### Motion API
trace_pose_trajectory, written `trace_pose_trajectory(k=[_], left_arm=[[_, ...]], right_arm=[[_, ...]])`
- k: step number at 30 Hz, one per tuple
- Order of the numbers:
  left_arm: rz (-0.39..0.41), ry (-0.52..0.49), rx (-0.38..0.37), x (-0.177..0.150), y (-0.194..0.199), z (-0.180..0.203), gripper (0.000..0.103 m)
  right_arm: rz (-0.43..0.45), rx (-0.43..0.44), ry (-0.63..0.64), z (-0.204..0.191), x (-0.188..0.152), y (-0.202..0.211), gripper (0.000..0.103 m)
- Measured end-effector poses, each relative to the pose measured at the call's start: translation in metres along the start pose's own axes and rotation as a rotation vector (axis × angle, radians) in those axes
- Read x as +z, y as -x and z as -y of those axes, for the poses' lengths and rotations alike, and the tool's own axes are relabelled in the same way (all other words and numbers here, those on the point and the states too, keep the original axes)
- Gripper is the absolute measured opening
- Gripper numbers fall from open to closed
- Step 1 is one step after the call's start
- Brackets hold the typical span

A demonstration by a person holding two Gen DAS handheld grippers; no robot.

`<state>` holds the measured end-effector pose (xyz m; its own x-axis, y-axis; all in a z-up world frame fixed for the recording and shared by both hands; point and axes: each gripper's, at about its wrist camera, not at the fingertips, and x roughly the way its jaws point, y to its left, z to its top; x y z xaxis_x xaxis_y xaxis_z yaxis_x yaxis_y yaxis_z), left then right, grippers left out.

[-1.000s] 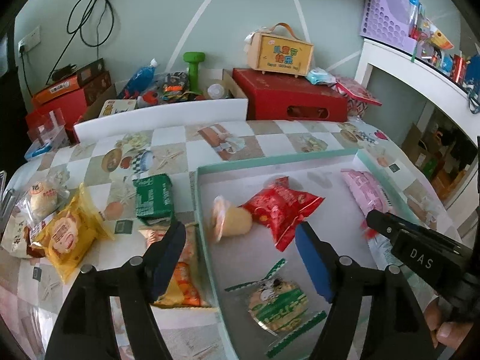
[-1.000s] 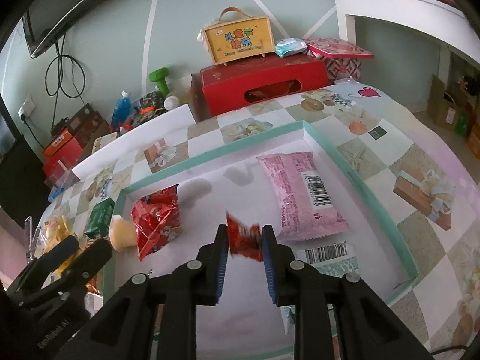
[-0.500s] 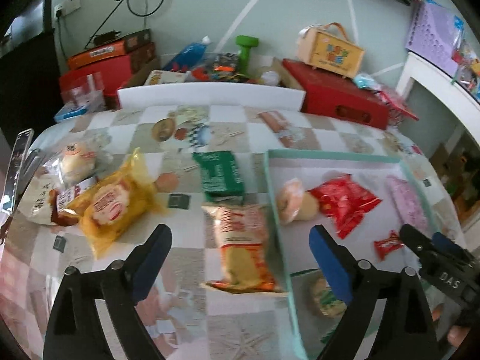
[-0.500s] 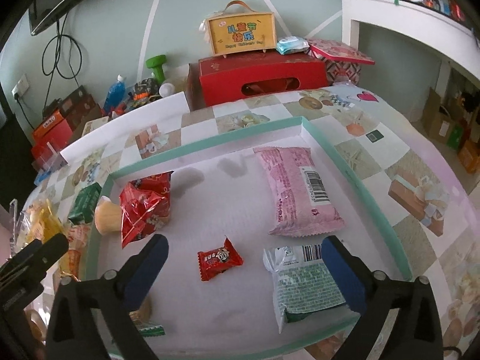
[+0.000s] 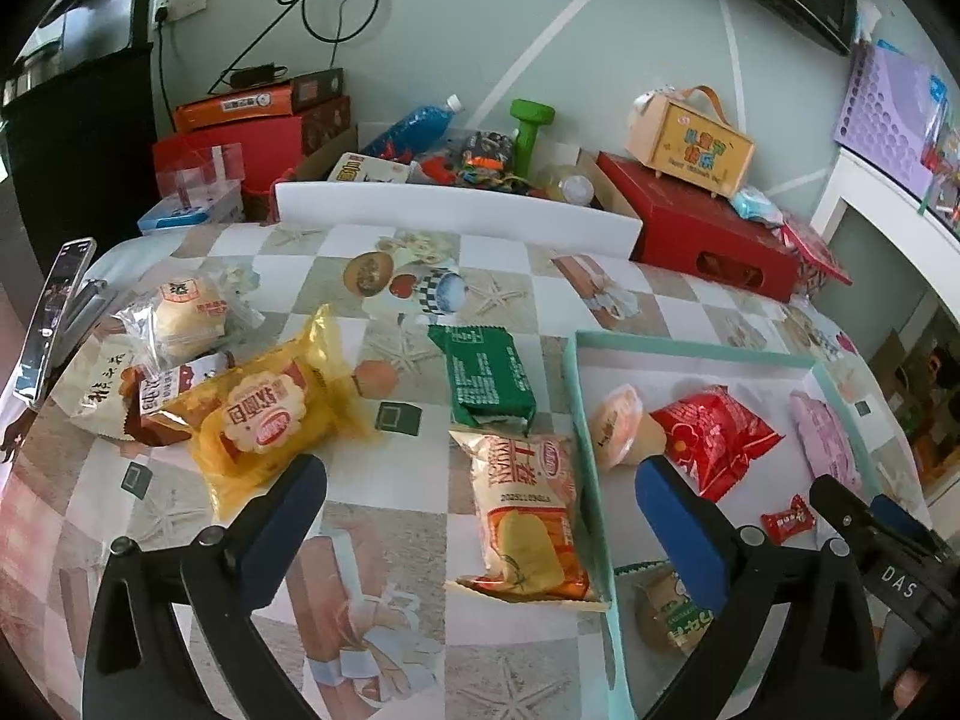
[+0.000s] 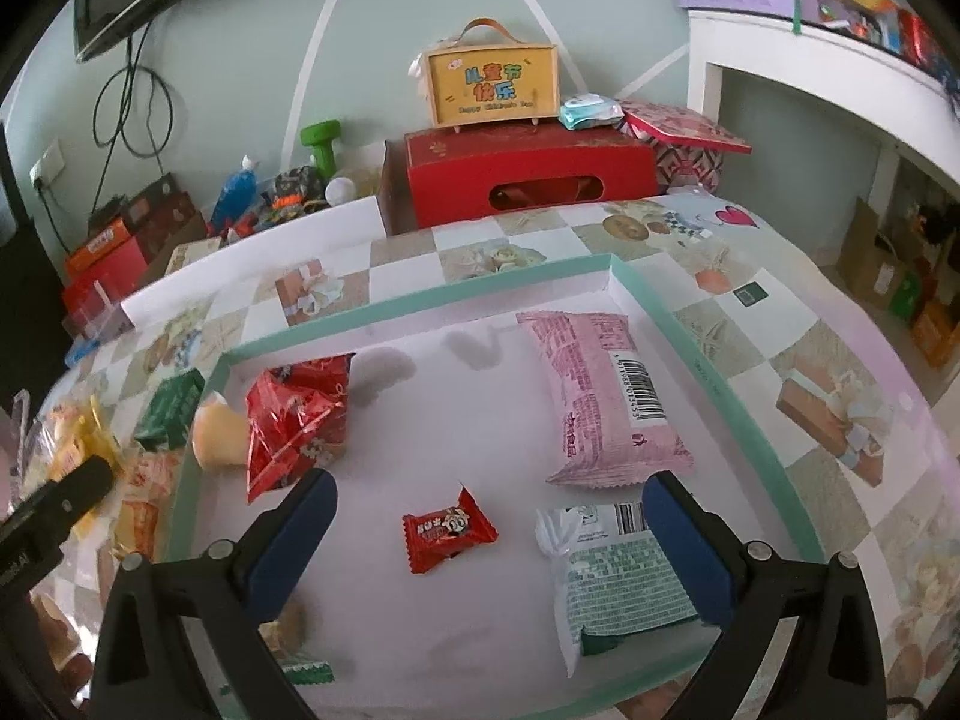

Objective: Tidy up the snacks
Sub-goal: 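Withdraw both tools from the tray back toward the bread packs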

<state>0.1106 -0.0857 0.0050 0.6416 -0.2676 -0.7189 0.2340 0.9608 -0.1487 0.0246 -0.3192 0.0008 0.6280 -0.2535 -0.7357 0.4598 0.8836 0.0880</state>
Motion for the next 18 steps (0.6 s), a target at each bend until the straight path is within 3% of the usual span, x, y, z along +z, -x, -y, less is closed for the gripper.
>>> trace_pose_trajectory(k=[10,14,18], left_arm=[[0.048,0.068,0.057,0.004,0.017,-0.039,0.103],[0.076,0.071,0.160,0.005,0.027,-0.063,0.103],[0.087,0.120,0.212,0.004,0.034,-0.092,0.103]], right_arm=[[0.027,-0.022,0.023,-0.017,0.000,0.003,0.103],[0.036,-0.001,0.035,-0.028,-0.001,0.004,0.103],[0.040,0.018,0.047,-0.038,-0.003,0.004,0.103]])
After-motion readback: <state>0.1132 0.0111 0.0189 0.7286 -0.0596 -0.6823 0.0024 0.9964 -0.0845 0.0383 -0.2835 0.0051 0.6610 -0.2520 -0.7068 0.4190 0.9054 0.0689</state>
